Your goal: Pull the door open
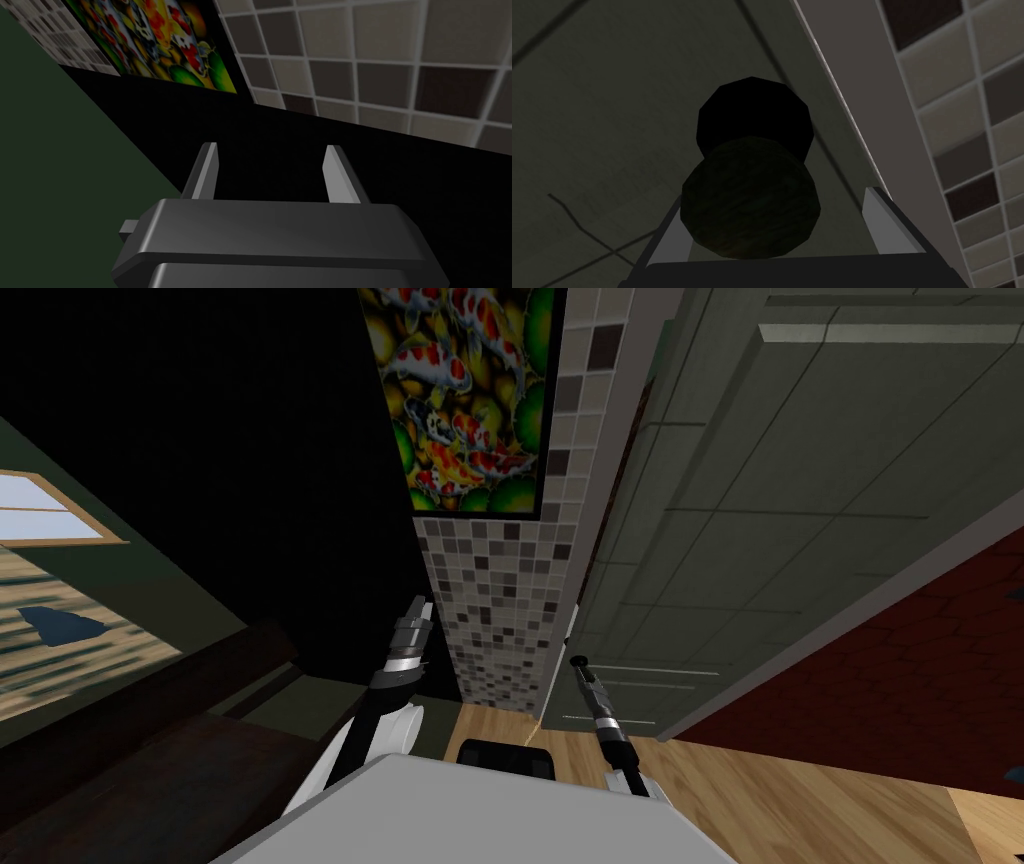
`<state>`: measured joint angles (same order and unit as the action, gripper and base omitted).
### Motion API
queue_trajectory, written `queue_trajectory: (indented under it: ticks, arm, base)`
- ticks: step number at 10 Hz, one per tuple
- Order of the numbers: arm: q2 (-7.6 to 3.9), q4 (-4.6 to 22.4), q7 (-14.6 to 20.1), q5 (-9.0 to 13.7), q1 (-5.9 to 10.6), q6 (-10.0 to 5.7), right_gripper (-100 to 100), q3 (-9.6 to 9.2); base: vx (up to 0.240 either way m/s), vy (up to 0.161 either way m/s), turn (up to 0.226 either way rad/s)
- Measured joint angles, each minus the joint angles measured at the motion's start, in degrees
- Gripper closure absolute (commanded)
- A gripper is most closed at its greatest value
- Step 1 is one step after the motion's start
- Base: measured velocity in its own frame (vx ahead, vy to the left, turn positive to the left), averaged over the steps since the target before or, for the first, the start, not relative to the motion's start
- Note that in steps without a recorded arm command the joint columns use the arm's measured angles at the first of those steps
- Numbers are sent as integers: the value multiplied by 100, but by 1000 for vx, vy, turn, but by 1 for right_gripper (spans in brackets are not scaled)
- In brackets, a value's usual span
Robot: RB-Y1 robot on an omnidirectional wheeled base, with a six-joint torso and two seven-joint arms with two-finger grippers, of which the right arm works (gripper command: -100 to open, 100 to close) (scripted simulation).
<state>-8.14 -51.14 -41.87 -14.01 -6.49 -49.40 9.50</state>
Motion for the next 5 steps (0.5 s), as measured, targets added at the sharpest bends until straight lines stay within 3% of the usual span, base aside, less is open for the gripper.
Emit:
queue_trajectory:
  ticks: [2, 4, 5]
  arm:
    - [-47, 36, 369, 167, 32, -20, 100, 12]
    - [-25, -107, 583, 208, -64, 31, 100, -4]
    - [-20, 85, 559, 223, 44, -38, 100, 21]
  base:
    - [-70, -15, 89]
    - [-16, -6, -14]
    - [-32, -12, 85]
